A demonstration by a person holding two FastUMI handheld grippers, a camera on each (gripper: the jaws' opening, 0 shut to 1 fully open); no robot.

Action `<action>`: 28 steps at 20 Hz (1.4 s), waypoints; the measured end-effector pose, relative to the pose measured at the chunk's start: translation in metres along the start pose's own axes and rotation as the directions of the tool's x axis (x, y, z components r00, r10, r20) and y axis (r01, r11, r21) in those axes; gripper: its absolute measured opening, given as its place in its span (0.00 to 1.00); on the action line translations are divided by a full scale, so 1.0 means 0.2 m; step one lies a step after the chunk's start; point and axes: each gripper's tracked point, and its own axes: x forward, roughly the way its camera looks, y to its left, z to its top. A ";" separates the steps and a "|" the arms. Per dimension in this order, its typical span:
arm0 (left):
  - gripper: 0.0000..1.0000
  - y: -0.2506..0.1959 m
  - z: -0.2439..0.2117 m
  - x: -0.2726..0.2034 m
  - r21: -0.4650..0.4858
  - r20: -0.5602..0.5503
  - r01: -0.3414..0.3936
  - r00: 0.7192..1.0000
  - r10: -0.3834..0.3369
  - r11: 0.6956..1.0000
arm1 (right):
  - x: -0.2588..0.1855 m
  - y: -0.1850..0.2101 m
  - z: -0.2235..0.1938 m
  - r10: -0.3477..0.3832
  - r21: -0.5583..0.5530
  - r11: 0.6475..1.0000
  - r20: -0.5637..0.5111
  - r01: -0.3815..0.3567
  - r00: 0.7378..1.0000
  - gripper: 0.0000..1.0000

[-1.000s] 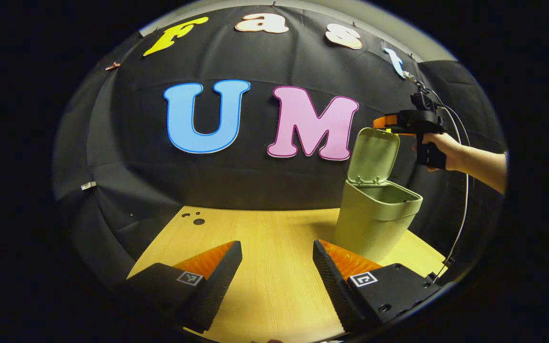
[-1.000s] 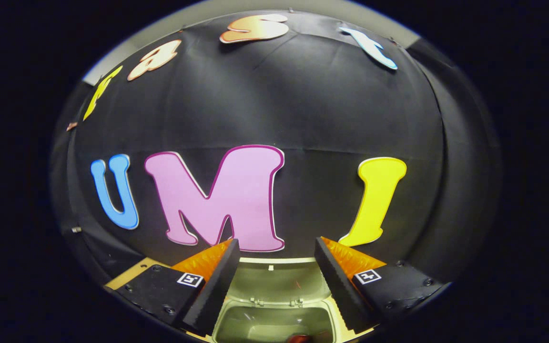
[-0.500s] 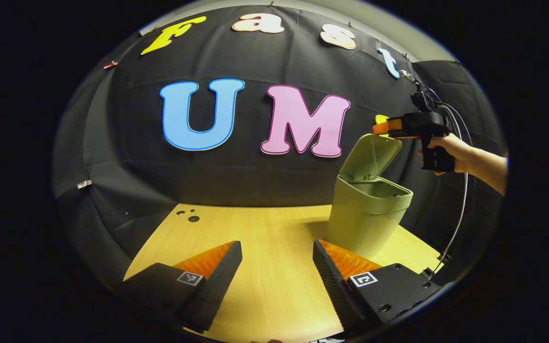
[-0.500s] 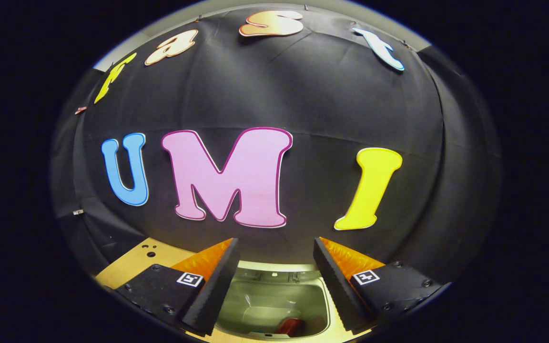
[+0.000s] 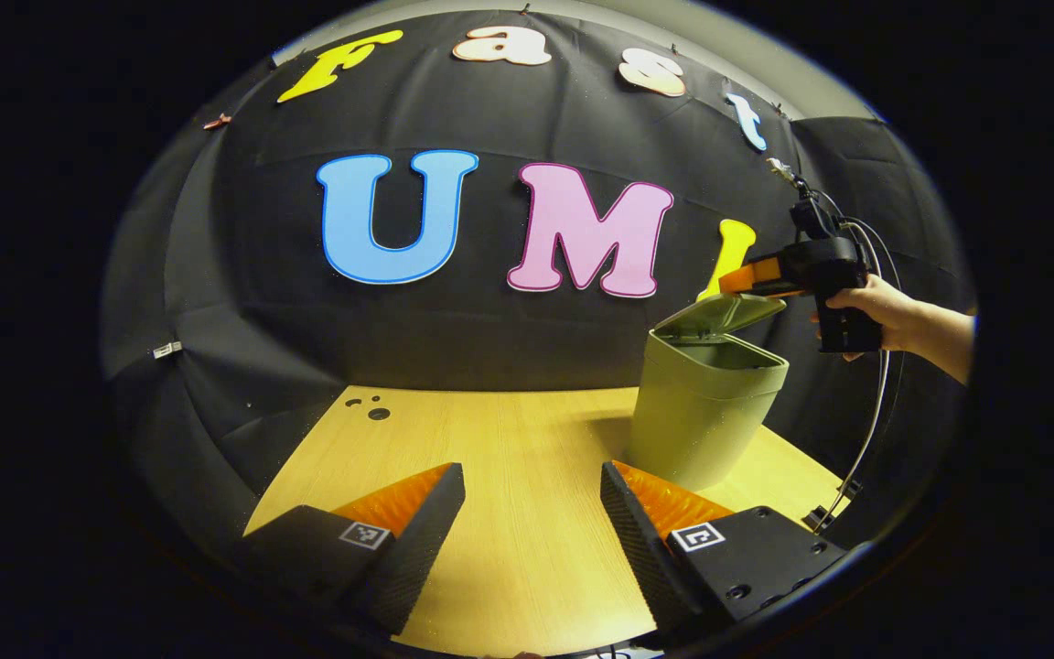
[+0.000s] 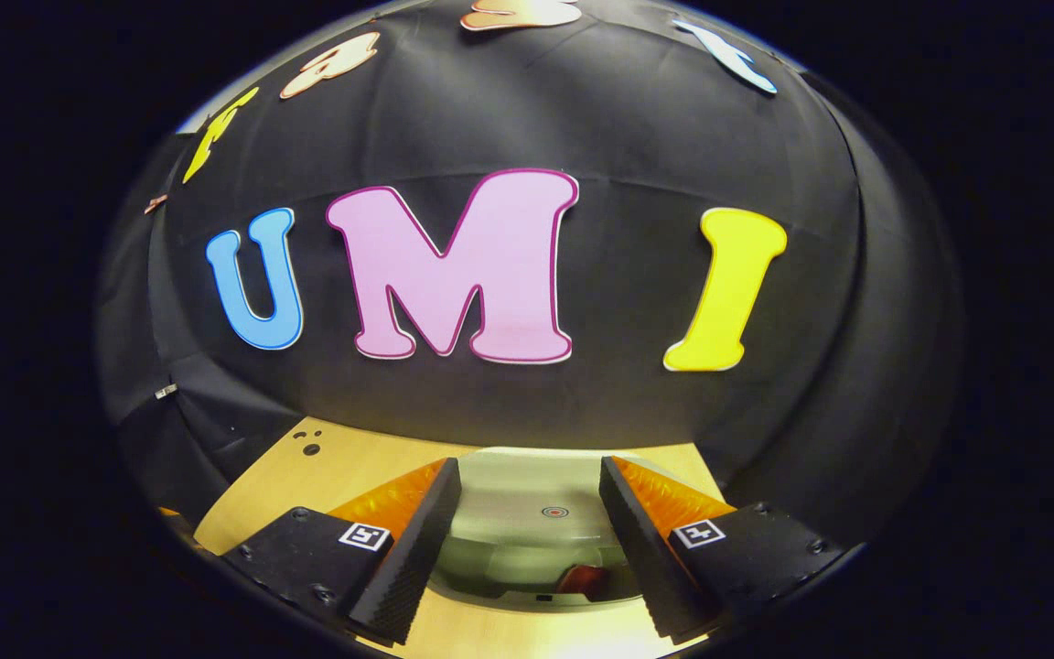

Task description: Press the lid of the desktop garbage bin to open it, pick up the crumpled paper on the desktop and throw it into the bin, then pick up the pop can on the desktop and drop it into the bin, and finally close the garbage bin lid.

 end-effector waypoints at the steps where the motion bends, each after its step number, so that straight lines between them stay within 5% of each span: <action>1: 0.96 0.00 0.00 -0.01 0.000 -0.001 -0.001 1.000 0.001 1.000 | 0.00 0.00 -0.03 0.006 0.006 1.000 -0.019 -0.006 1.000 0.96; 15: 0.96 0.01 -0.03 -0.05 0.002 -0.009 -0.013 1.000 0.013 1.000 | 0.04 -0.02 -0.41 0.008 0.003 1.000 -0.185 -0.008 0.983 0.97; 28: 0.96 0.01 -0.04 -0.03 -0.003 -0.020 -0.014 1.000 0.014 1.000 | 0.02 -0.01 -0.44 -0.005 -0.020 1.000 -0.189 0.001 0.982 0.98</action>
